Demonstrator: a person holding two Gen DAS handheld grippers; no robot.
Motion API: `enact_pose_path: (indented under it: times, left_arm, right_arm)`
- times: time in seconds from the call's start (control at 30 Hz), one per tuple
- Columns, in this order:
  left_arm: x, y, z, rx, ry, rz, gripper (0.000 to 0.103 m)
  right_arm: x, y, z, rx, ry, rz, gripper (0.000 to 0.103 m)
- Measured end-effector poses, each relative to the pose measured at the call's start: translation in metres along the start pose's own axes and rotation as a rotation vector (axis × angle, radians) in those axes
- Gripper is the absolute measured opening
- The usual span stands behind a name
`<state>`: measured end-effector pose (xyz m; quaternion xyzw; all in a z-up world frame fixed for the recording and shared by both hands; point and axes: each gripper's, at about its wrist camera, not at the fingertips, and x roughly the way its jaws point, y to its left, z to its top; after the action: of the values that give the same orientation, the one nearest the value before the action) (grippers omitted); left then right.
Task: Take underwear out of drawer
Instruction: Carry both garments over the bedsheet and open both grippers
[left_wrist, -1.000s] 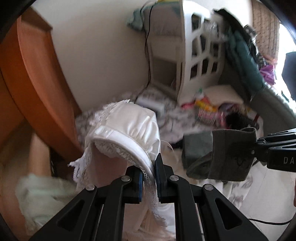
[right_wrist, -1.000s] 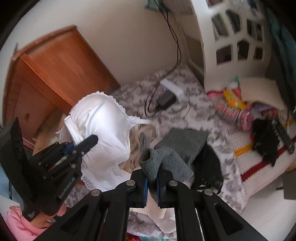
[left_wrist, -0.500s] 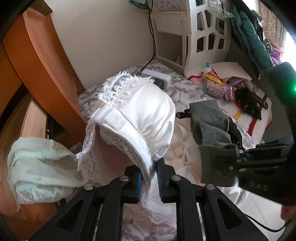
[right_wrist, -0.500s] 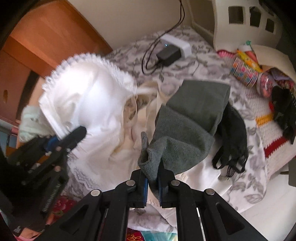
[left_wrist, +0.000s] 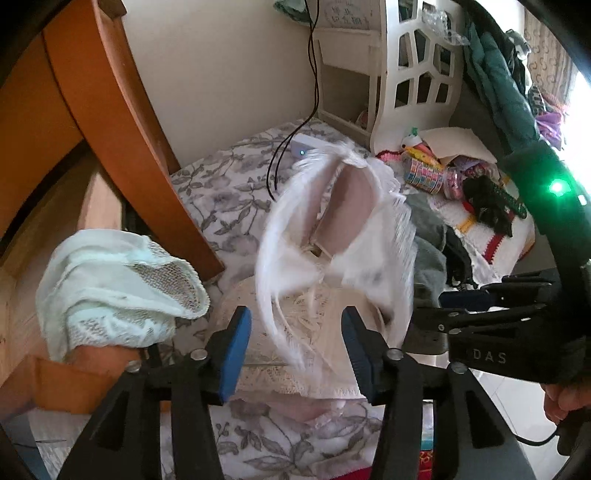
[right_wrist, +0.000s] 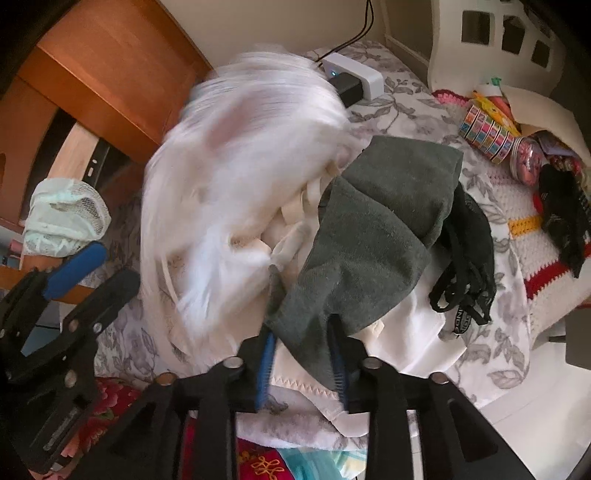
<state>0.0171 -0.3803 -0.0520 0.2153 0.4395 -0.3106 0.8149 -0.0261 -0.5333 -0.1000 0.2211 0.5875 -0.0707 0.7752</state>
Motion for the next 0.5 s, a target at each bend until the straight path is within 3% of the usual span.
enact_pose_path:
  times: [0.23,0.37,0.5]
  left_arm:
    - [-0.032,0.004,-0.006,-0.001,-0.046,-0.039,0.062]
    - [-0.059,0.011,-0.006,-0.018,-0.098,-0.085,0.074]
    - [-0.079,0.014,-0.001,-0.034,-0.131,-0.154,0.076]
  right_arm:
    - [-0.019,0.005,-0.003,-0.012,-0.022,-0.043,0.052]
    - [-0.037,0.009,-0.007,-0.022,-0.053,-0.042,0.057]
    - [-0.051,0.01,-0.006,-0.031,-0.082,-0.055,0.067]
